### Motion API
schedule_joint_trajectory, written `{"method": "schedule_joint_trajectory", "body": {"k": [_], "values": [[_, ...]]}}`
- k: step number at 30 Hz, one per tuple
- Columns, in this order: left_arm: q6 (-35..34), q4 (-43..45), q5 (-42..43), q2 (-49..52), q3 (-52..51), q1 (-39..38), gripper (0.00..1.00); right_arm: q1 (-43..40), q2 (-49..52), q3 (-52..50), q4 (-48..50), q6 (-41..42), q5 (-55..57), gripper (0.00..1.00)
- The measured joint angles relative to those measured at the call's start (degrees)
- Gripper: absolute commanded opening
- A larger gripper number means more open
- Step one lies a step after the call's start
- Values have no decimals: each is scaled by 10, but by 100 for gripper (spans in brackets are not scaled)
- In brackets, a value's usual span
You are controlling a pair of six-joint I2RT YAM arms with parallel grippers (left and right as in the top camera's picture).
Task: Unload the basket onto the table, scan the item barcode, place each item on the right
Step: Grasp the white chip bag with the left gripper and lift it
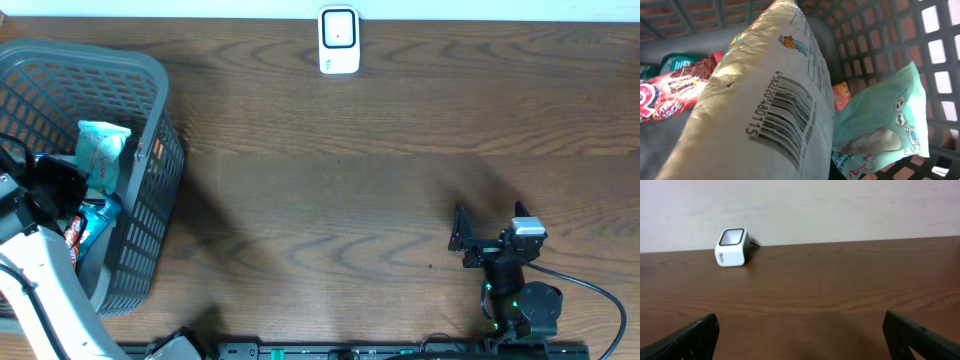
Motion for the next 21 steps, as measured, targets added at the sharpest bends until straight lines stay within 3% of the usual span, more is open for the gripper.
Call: {"method": "schedule_joint_trajectory", "body": {"k": [7,13,16,21], "values": [[2,-2,2,0,0,0,7,0,0,0,0,0,0,99],[118,-1,44,-6,0,0,7,0,0,0,0,0,0,99],[152,-21,9,-17,0,0,7,0,0,0,0,0,0,99],[152,-56,-68,-20,0,1,10,0,0,0,0,0,0,99]]}}
